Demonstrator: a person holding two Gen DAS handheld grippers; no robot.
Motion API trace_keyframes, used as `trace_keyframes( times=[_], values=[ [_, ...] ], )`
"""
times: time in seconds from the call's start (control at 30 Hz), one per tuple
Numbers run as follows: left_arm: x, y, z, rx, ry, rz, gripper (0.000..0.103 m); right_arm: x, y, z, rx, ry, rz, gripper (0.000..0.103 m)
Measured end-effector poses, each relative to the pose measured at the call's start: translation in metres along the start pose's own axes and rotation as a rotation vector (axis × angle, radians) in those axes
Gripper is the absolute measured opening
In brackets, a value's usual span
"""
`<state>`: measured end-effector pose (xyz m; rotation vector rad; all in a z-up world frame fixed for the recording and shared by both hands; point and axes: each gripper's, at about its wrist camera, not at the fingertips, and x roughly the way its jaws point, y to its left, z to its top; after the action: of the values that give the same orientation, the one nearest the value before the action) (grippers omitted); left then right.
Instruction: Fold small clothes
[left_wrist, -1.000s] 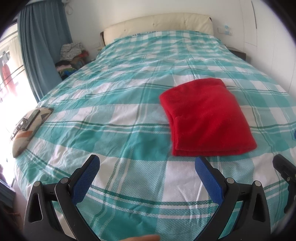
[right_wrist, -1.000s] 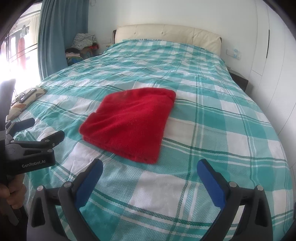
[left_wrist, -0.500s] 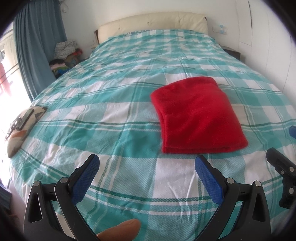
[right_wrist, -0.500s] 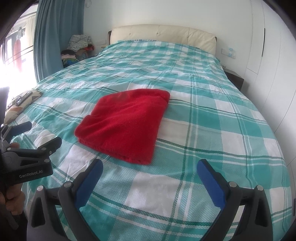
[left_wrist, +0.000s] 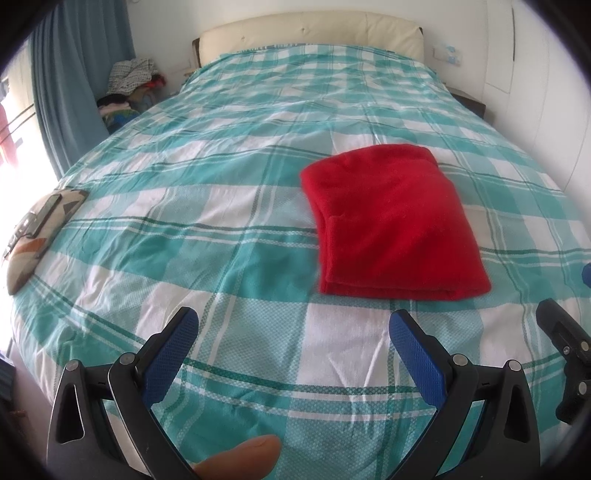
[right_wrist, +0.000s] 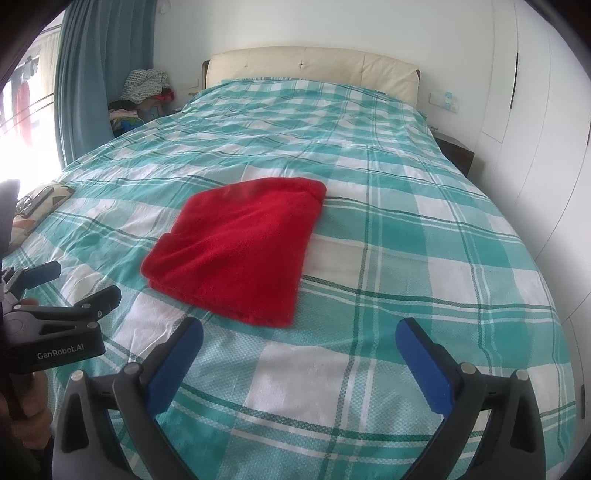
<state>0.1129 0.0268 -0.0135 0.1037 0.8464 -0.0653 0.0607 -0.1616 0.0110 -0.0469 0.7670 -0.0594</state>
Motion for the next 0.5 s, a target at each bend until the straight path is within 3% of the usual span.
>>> trace_keyframes(
  times=[0.5],
  values=[
    [-0.0106, 0.0001, 0.0040, 0.004, -0.040, 0.031, 0.103, 0.0016, -0.0017, 0.0000, 0.012, 0.014, -0.001, 0.103]
  ],
)
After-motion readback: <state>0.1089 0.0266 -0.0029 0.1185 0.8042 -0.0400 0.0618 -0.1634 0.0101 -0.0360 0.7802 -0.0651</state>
